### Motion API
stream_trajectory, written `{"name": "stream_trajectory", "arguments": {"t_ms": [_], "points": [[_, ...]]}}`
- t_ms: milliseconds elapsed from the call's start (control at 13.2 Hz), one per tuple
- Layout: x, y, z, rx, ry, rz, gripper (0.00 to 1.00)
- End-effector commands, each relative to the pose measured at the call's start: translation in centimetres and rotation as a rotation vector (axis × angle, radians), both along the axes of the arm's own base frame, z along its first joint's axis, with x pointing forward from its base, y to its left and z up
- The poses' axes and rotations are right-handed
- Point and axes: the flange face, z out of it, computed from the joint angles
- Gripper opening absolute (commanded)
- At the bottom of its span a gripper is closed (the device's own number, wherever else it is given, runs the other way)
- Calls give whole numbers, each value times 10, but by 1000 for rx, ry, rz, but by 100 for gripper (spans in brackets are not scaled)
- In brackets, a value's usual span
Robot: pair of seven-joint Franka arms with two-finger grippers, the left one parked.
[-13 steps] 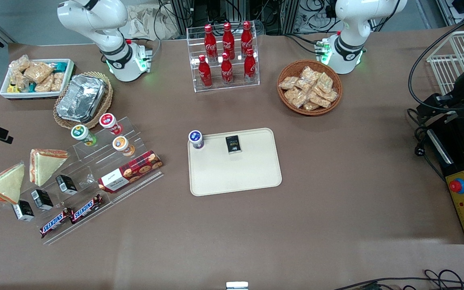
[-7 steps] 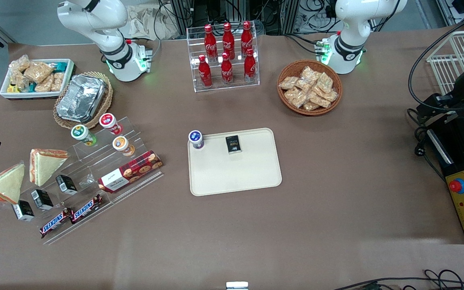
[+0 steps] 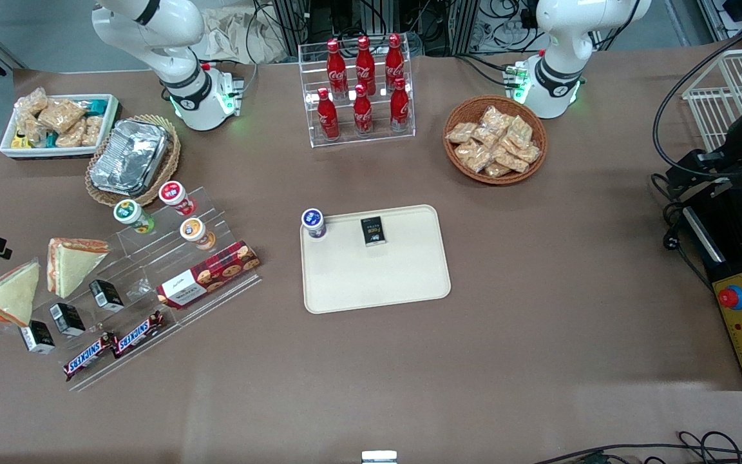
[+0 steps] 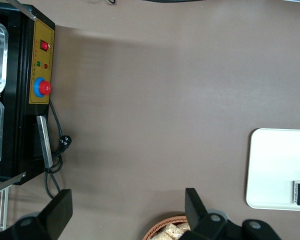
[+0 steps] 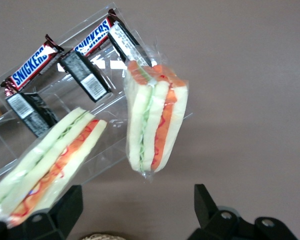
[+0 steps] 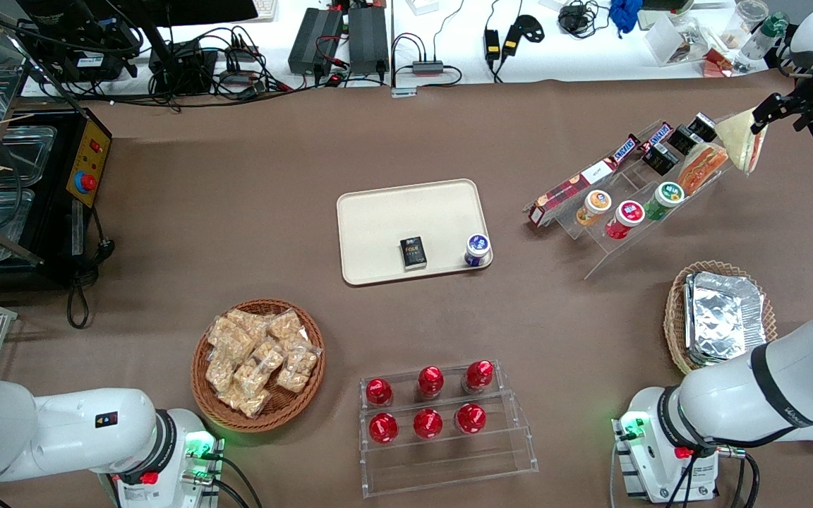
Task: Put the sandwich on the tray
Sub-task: 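Lower the right gripper and close it on a wrapped sandwich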
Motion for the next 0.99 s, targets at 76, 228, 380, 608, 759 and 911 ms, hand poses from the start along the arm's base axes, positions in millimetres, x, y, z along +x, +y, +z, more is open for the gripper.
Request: {"name": "stream_trajectory", "arguments": {"t_ms": [76, 228, 380, 608, 759, 911], "points": [[13, -4, -26, 15, -32, 21, 99], [19, -2, -36, 16, -39, 18, 99], [22, -3, -45, 7, -45, 15, 99], [26, -3, -55, -3, -43, 20, 99], [28, -2, -63, -7, -37, 23, 98], [29, -1, -67, -6, -29, 23, 89]]}}
